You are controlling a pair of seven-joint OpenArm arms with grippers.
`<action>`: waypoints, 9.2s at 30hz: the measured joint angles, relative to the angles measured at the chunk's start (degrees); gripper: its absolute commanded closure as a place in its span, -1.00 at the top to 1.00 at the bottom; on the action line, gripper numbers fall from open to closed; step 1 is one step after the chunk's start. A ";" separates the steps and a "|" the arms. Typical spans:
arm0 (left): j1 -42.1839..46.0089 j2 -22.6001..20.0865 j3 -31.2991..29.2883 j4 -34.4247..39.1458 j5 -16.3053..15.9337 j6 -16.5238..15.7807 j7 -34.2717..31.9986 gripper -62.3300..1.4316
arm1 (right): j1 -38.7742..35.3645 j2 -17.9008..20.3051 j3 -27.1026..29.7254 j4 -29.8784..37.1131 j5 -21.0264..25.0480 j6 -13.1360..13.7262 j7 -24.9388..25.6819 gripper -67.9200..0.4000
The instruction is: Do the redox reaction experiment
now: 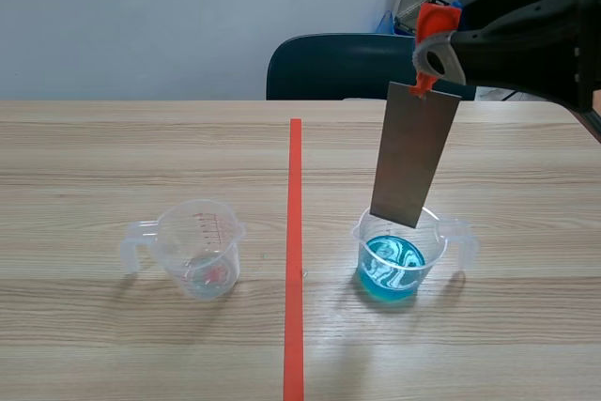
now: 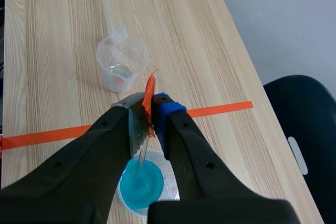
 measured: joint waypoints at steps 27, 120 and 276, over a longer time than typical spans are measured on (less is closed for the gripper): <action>4.50 0.00 -5.86 -0.02 -7.17 0.15 -0.39 1.00 | 0.00 0.00 0.00 0.00 -0.02 0.00 0.00 -0.97; -1.03 0.00 -5.86 -1.64 -6.93 0.00 3.61 1.00 | 0.00 0.00 0.00 0.00 -0.02 0.00 0.02 -0.97; -1.03 0.02 -5.86 -1.64 -6.75 0.00 3.58 1.00 | 39.34 -45.24 -37.81 -18.99 -2.23 -0.76 -26.12 -0.97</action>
